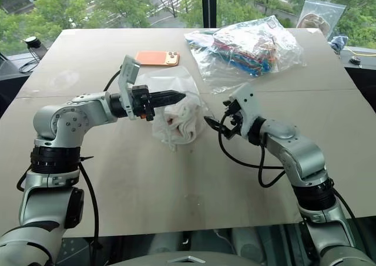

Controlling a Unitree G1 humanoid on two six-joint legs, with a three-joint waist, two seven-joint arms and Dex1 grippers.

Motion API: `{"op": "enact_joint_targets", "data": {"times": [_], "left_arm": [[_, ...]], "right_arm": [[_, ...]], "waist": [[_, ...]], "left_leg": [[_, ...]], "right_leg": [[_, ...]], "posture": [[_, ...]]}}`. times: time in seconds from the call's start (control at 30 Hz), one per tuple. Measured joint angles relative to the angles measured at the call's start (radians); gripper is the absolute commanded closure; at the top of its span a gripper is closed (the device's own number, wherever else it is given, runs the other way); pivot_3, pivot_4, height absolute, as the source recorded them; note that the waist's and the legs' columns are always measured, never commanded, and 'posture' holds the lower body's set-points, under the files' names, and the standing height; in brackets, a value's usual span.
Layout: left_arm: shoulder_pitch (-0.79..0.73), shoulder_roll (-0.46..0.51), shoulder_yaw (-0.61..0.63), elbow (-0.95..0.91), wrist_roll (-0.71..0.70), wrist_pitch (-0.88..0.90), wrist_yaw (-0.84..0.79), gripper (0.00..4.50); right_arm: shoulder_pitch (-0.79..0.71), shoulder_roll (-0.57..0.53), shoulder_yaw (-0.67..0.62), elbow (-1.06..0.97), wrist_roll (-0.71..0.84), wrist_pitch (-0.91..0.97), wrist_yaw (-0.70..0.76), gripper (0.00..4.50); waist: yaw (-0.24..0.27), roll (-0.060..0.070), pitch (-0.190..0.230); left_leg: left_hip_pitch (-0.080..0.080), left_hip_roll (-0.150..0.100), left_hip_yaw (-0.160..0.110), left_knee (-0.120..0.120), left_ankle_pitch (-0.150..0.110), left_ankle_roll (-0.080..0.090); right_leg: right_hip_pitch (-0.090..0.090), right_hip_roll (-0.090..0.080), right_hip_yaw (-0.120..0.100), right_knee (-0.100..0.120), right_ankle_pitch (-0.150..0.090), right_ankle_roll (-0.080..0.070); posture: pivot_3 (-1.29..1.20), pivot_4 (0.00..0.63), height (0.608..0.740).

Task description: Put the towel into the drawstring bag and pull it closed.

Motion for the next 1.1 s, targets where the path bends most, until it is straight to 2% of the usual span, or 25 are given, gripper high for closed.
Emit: {"op": "enact_joint_targets", "data": {"times": [0.13, 0.5, 0.6, 0.8, 0.83, 0.87, 1.07, 1.1], "left_arm": [[0.0, -0.003, 0.001, -0.008, 0.005, 0.0, 0.006, 4.5], [0.02, -0.005, 0.026, -0.049, 0.004, 0.014, 0.014, 4.5], [0.023, -0.005, 0.028, -0.059, 0.004, 0.015, 0.015, 4.5], [0.035, -0.005, 0.029, -0.079, 0.005, 0.014, 0.015, 4.5], [0.044, -0.005, 0.028, -0.083, 0.008, 0.012, 0.014, 4.5], [0.049, -0.005, 0.028, -0.085, 0.011, 0.009, 0.013, 4.5], [0.055, 0.011, 0.01, -0.068, 0.095, -0.074, -0.013, 4.5], [0.045, 0.01, -0.008, -0.042, 0.107, -0.089, -0.029, 4.2]], "right_arm": [[0.001, 0.011, -0.019, -0.071, 0.094, 0.058, 0.03, 0.3], [-0.051, 0.035, 0.018, 0.151, -0.088, -0.023, -0.043, 0.3], [-0.069, 0.062, 0.038, 0.204, -0.126, -0.054, -0.048, 1.0], [-0.103, 0.11, 0.084, 0.283, -0.207, -0.106, -0.063, 3.76], [-0.102, 0.118, 0.096, 0.284, -0.225, -0.113, -0.07, 4.34], [-0.102, 0.121, 0.101, 0.283, -0.239, -0.117, -0.079, 4.47], [-0.056, 0.106, 0.009, 0.133, -0.3, -0.061, -0.211, 4.47], [-0.045, 0.113, -0.018, 0.065, -0.299, -0.021, -0.24, 4.5]], "waist": [[0.001, 0.0, 0.0], [-0.005, 0.0, 0.0], [-0.007, 0.0, 0.0], [-0.008, 0.0, 0.0], [-0.008, 0.0, 0.0], [-0.008, 0.0, 0.0], [0.0, 0.0, 0.0], [0.001, 0.0, 0.0]], "left_leg": [[0.0, 0.0, 0.0, 0.0, 0.0, 0.0], [0.0, 0.0, 0.0, 0.001, 0.0, 0.0], [0.0, 0.0, 0.0, 0.001, 0.0, 0.0], [0.0, 0.0, 0.0, 0.001, 0.0, 0.0], [0.0, 0.0, 0.0, 0.001, 0.0, 0.0], [0.0, 0.0, 0.0, 0.001, 0.0, 0.0], [0.0, 0.0, 0.0, 0.001, 0.0, 0.0], [0.0, 0.0, 0.0, 0.001, 0.0, 0.0]], "right_leg": [[0.0, 0.0, 0.0, 0.0, 0.0, 0.0], [0.0, 0.0, 0.0, 0.001, 0.0, 0.0], [0.0, 0.0, 0.0, 0.001, 0.0, 0.0], [0.0, 0.0, 0.0, 0.001, 0.0, 0.0], [0.0, 0.0, 0.0, 0.001, 0.0, 0.0], [0.0, 0.0, 0.0, 0.001, 0.0, 0.0], [0.0, 0.0, 0.0, 0.001, 0.0, 0.0], [0.0, 0.0, 0.0, 0.001, 0.0, 0.0]], "posture": [[0.0, 0.15, 0.74], [0.0, 0.15, 0.74], [0.0, 0.15, 0.74], [0.0, 0.15, 0.74], [0.0, 0.15, 0.74], [0.0, 0.15, 0.74], [0.0, 0.15, 0.74], [0.0, 0.15, 0.74]]}}
